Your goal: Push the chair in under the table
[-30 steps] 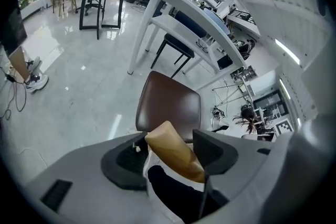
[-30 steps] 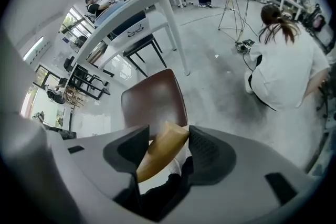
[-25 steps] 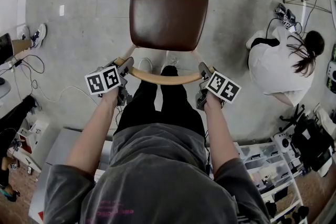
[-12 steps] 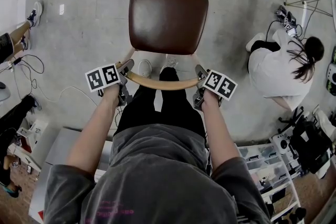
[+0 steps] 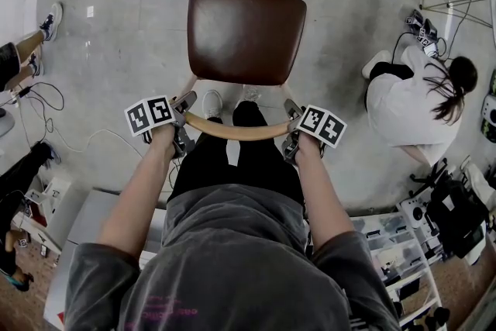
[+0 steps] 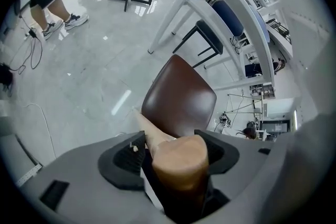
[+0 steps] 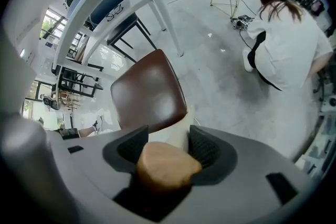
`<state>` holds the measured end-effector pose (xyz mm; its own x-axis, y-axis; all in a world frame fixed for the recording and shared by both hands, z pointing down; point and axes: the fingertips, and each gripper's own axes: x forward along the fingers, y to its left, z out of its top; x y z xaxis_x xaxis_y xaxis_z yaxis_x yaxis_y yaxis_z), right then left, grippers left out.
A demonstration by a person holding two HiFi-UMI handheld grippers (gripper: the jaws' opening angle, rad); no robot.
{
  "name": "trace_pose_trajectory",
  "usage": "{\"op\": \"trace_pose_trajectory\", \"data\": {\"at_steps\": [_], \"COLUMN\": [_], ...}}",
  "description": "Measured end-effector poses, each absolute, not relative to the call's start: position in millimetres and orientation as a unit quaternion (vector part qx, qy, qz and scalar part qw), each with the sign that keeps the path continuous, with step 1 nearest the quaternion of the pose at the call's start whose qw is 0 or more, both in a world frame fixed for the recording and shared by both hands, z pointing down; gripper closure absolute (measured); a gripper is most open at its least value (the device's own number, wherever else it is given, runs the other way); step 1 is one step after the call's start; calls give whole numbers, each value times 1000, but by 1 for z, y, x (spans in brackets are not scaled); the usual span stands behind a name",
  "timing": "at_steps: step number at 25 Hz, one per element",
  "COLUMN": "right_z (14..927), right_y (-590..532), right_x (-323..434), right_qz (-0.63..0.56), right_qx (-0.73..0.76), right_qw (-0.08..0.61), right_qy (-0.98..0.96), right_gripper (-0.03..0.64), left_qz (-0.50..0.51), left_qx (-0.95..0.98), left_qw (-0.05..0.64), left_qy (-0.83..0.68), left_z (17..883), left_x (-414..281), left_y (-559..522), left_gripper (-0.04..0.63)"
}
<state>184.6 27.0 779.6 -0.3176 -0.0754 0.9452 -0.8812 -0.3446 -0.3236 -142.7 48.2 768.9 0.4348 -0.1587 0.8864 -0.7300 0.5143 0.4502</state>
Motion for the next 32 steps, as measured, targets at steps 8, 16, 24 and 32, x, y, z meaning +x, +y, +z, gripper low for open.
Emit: {"op": "trace_pose_trajectory", "data": {"at_steps": [8,16,24,32], "right_z": [780,781,772,766], "right_y": [26,28,12,-6], "right_x": [181,188,190,206], "right_qz": [652,639,639,650], "right_qx": [487,507,504,495], "right_qw": [307,324,323,318], "right_qy": [-493,-479,-483,-481], "right_gripper": [384,397,402,402], "left_qz": [164,171,168,166], "left_qx": [436,407,383,374], "left_qw": [722,715,705,693], "left_qy": [-511,-542,-573,-593], "left_z": [773,772,761,744], "left_x": [-147,-150,-153,-138], "left_y": [46,50,36,11], "left_gripper": [310,351,371,371]}}
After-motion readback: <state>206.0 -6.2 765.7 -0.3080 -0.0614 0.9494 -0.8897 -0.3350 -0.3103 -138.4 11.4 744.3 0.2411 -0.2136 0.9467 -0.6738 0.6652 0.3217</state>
